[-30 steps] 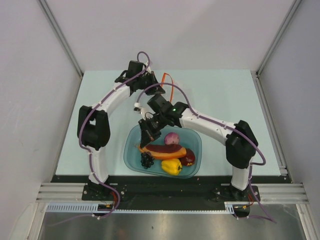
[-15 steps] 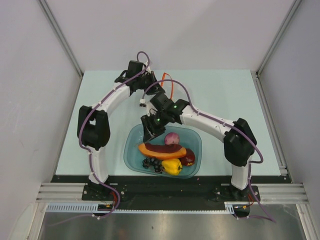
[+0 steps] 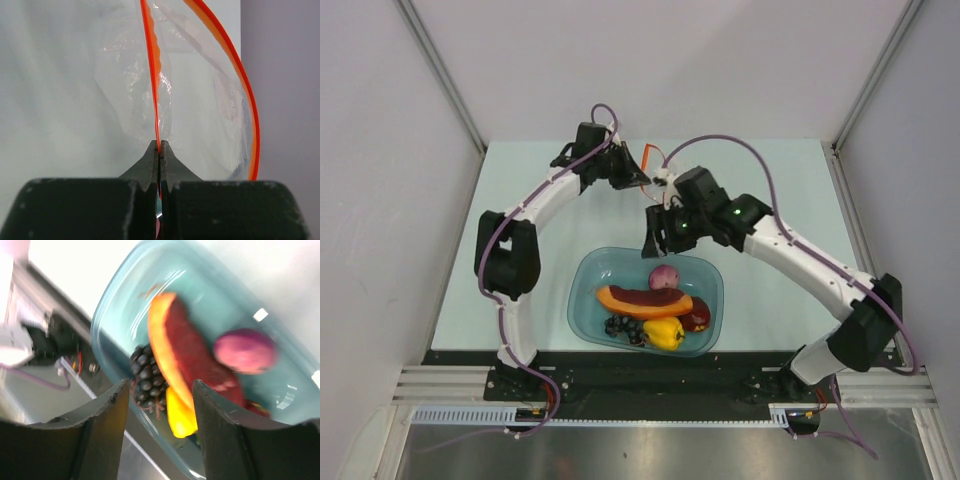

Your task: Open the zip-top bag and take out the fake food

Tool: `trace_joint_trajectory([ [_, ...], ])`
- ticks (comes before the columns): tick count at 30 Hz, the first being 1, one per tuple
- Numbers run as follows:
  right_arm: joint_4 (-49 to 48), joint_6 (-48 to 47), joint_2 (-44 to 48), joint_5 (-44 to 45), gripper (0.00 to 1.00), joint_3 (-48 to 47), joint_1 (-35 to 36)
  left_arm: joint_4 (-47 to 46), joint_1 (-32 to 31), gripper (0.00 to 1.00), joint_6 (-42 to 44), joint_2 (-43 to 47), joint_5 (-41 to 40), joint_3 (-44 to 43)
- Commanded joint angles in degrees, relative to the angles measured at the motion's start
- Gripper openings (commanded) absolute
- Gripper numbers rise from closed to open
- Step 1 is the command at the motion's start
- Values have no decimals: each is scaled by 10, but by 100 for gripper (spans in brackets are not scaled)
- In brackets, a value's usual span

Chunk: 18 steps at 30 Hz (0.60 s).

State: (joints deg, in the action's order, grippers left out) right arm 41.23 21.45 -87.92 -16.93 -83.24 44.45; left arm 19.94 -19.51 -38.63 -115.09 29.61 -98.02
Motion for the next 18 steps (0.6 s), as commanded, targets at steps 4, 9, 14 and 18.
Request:
trace_joint_trajectory([
  [4, 24, 59, 70, 81, 64, 26, -119, -124, 10, 0, -127, 42, -75, 68],
  [9, 32, 51, 87, 73, 68, 30, -168, -132, 34, 1, -138, -5, -63, 16],
  [14, 36, 47, 73, 46, 69, 32, -201, 100, 58, 30, 21, -93, -90, -190],
  [18, 23, 52, 57, 25, 71, 31, -210, 208, 61, 74, 114, -86, -176, -223],
])
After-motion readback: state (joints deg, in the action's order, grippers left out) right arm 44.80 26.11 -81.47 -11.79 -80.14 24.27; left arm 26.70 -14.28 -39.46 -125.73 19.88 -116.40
